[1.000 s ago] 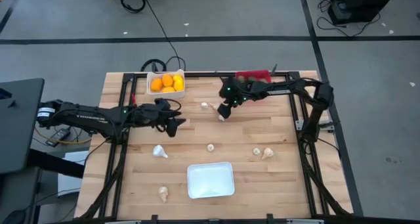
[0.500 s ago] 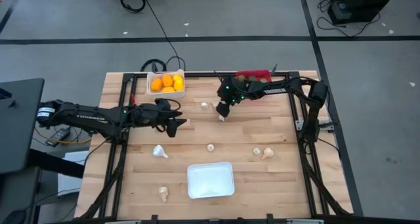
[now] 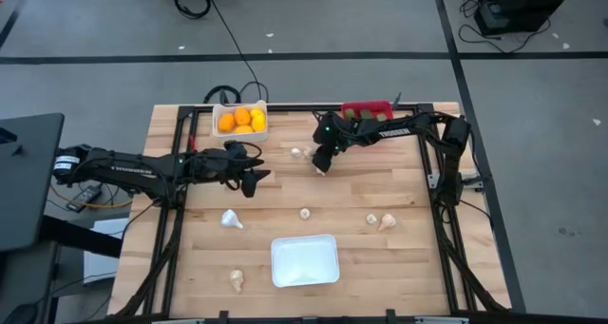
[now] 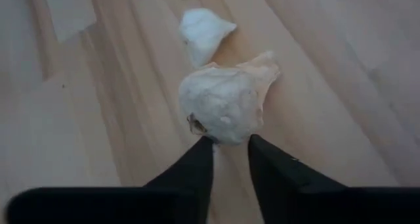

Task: Sort produce into baskets
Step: Put the white garlic into the bottom white bin

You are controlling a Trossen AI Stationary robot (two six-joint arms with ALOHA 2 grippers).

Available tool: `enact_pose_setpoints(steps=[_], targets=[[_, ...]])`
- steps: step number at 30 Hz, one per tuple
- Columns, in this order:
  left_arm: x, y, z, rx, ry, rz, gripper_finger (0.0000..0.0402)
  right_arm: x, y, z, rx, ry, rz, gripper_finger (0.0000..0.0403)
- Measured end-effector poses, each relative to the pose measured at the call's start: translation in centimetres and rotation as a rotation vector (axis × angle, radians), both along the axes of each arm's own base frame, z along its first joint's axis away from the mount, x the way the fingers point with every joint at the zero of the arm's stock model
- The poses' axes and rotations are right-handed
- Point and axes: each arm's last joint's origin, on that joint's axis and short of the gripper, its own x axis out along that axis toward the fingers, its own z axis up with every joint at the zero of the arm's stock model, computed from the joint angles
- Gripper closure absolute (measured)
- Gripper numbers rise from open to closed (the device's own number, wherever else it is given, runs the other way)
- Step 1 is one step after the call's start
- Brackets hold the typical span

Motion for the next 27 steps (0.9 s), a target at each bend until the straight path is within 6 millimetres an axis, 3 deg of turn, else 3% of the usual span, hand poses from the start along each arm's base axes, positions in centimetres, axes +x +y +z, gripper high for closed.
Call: enact_pose_setpoints(steps=[7,15,21,27], targets=[[-0.1,0.0,-0.1,0.007,0.016,0.011,0.0159,-0.1,0.3,1.4,0.184,-0.088,-0.001,0.0393],[-0.1,0.1,-0.1,-0.005,0.006,0.046,0.0159,-0.5,3.3,8.1,0.090,-0.263,0.114,0.0397],[-0.1,0.3,0.1,0.059,0.006,0.061,0.0159,-2.1,5.5,13.5,-0.003,-0.408,0.150,0.0399],[0.4,0.7,0.9,0.060,-0.081,-0.027,0.0159,-4.2,7.2,17.5,-0.041,-0.523,0.133,0.0400]])
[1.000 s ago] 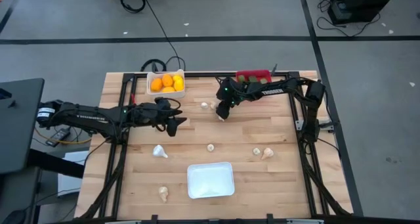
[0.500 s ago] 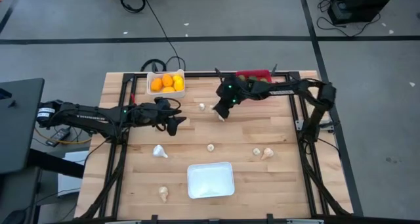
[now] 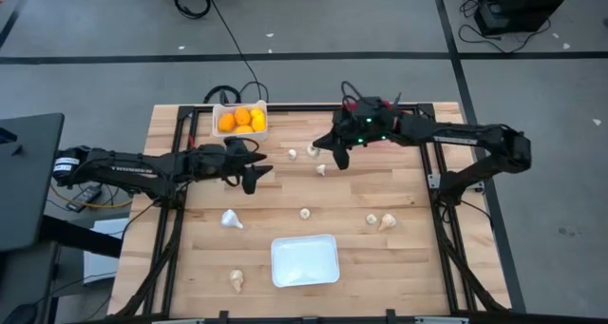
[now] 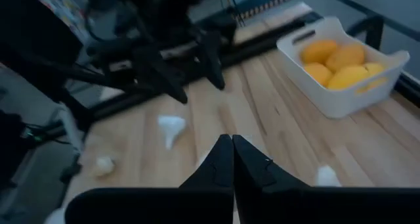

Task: Sort produce into baskets
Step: Put the white garlic into the bottom white bin

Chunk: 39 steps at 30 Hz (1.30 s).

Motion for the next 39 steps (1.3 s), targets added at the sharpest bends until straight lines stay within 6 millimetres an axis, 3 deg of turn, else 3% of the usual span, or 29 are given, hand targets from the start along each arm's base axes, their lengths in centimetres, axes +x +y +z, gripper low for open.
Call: enact_pose_setpoints(steps=[3,8,12,23,32,39], targets=[[0.7,0.3,0.5,0.029,-0.079,-0.041,0.0159,-0.6,0.7,1.2,0.009,-0.041,0.007,0.0401],[1.9,0.4,1.1,0.270,-0.140,-0.089,0.0157,-1.0,1.7,2.1,0.040,-0.085,0.021,0.0402],[3.0,0.7,1.5,0.304,-0.251,-0.072,0.0142,-0.9,2.6,2.3,0.067,-0.090,0.023,0.0402],[6.9,0.7,1.6,0.324,-0.310,-0.211,0.0009,-0.5,3.4,2.7,0.095,-0.135,0.010,0.0402],[9.8,0.9,3.7,0.405,-0.351,-0.251,0.0029,-0.6,3.2,2.7,0.094,-0.135,0.008,0.0402],[10.1,0.9,4.0,0.395,-0.322,-0.275,0.0036,-0.6,3.2,2.7,0.093,-0.136,0.004,0.0402]])
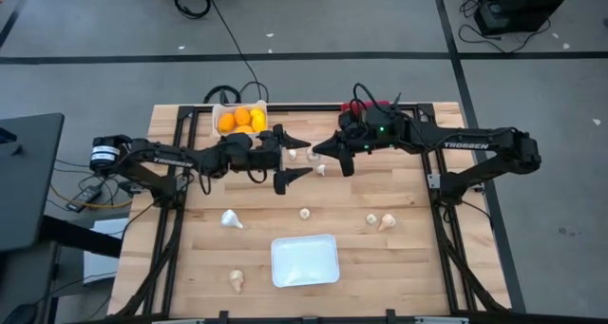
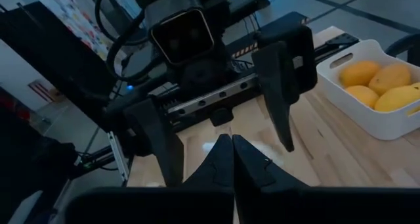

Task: Sort produce into baskets
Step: Put the white garlic into the bottom white bin

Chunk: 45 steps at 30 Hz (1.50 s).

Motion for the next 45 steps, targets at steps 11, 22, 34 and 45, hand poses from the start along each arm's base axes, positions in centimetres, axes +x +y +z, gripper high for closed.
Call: enact_pose_setpoints(steps=[11,22,34,45], targets=[[0.01,-0.06,0.01,-0.024,0.001,-0.019,0.0114,-0.04,-0.28,0.01,-0.001,-0.002,-0.010,0.0402],[0.00,0.09,0.02,-0.059,-0.003,0.032,0.0133,-0.02,-0.29,0.05,0.000,-0.007,-0.010,0.0402],[0.00,0.04,0.07,-0.078,-0.010,0.017,0.0031,0.12,-0.06,0.40,0.013,-0.042,-0.011,0.0401],[0.60,-0.03,-0.47,-0.098,-0.027,-0.054,0.0080,0.12,-0.02,0.41,0.021,-0.043,-0.008,0.0401]])
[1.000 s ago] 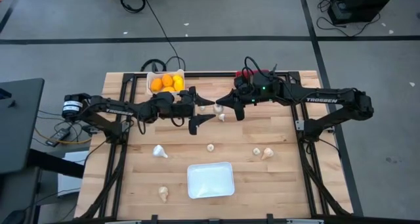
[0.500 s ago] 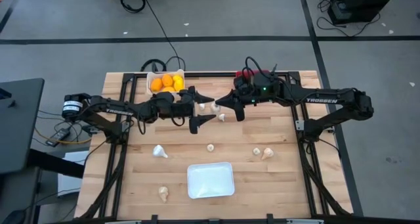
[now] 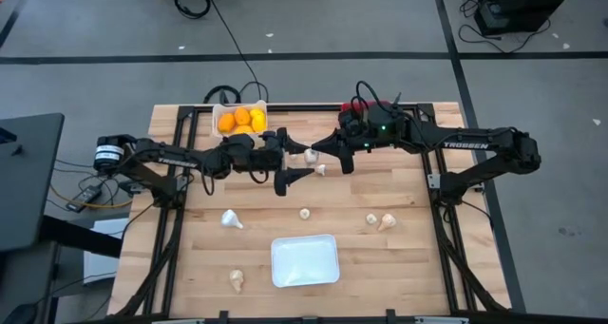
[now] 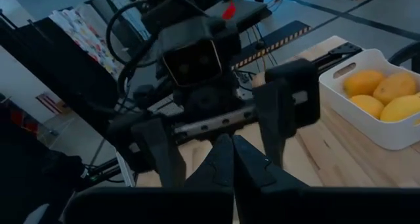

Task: Sort produce into baskets
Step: Put the white garlic into the bottom white bin

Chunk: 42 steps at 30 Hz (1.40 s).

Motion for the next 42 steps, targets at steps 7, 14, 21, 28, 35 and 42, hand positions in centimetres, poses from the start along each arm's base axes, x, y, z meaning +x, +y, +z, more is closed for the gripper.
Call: enact_pose_setpoints(steps=[7,14,21,28,35,42], targets=[[0.5,0.1,-0.2,0.003,-0.058,0.000,0.0096,0.1,0.2,0.1,0.038,-0.005,-0.008,0.0401],[0.5,0.0,-0.2,0.008,-0.058,-0.015,0.0181,0.2,0.8,0.1,0.055,-0.002,-0.036,0.0401],[0.4,-0.1,-0.3,-0.001,-0.033,-0.038,0.0256,0.3,1.0,0.0,0.140,0.001,-0.132,0.0367],[-1.5,-1.4,0.2,0.041,0.156,-0.205,0.0256,0.6,3.0,0.7,0.175,-0.069,-0.169,0.0281],[-3.4,-5.7,-2.7,-0.037,0.558,-0.362,0.0259,-0.5,4.5,-1.3,0.190,0.176,-0.222,0.0255],[-3.3,-10.9,-2.1,0.011,0.440,-0.472,0.0258,-2.7,7.3,-3.7,0.207,0.529,-0.083,0.0256]])
